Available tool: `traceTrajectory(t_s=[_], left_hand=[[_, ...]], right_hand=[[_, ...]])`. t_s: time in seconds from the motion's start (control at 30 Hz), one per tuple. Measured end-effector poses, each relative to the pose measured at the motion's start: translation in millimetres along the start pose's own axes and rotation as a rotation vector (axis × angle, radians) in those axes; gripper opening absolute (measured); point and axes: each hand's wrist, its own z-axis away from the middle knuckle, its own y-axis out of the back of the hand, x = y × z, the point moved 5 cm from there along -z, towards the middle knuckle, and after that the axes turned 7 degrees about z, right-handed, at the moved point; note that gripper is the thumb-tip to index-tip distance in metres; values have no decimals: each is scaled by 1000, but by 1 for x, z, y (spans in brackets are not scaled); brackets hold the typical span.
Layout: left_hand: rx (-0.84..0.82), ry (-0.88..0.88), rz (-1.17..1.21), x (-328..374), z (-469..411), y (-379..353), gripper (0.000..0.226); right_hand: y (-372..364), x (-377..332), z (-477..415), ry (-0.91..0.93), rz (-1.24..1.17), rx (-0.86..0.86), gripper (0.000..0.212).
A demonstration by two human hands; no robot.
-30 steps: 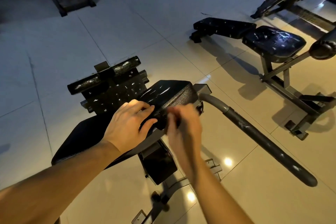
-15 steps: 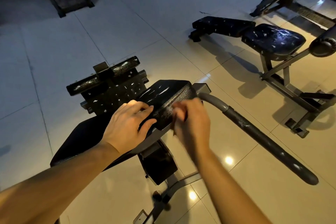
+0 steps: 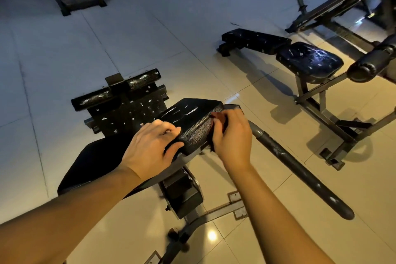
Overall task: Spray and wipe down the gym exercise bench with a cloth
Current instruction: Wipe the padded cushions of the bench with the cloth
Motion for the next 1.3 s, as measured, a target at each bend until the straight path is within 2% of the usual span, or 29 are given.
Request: traceTrajectory(t_s=[0.13,0.27,0.3,0.4,0.43,0.5,0.6,0.67,0.73,0.83,0.9,0.93,1.0,1.07,1.17,1.23,1.3], left_hand=[[-38,54,1,3,0,2,45],[-54,100,5,4,2,5,55],[-60,103,-14,5,3,5,56],[-68,111,-94,10,5,4,55],[-77,112,-117,12,6,3,54],[-114,109,-156,14,7,2,53],[-150,118,-203,18,8,3,54],[-151,142,-217,20,8,4,55],[-140,153,-228,20,8,4,55],[-146,153,-239,21,4,4,56],[-154,152,-258,21,4,5,57],[-156,150,-266,21,5,5,57],[-152,147,-270,20,5,5,57],[-144,148,-264,20,7,5,57],[-131,132,-266,20,6,4,56],[-125,124,-254,18,6,4,56],[-133,130,-246,16,7,1,56]], right_hand=[[-2,-6,18,-38,-52,18,9],[-12,-23,53,325,-139,-208,5],[-9,-14,39,320,-159,-207,7],[7,24,-20,62,-143,-157,4],[11,28,-28,60,-174,-119,4],[9,20,-15,149,-261,-80,13],[-11,-3,27,321,-107,-296,26],[-12,-1,24,438,-64,-314,25],[-7,18,-7,376,-72,-276,19],[7,38,-37,264,-103,-87,11],[0,24,-20,200,-136,-123,14],[-8,11,-3,229,-143,-194,17],[-18,-15,32,411,-118,-327,25],[-17,-15,33,514,-120,-357,26],[-4,19,-18,339,-141,-216,20],[3,34,-40,205,-290,-120,17],[-5,24,-26,184,-306,-128,16]])
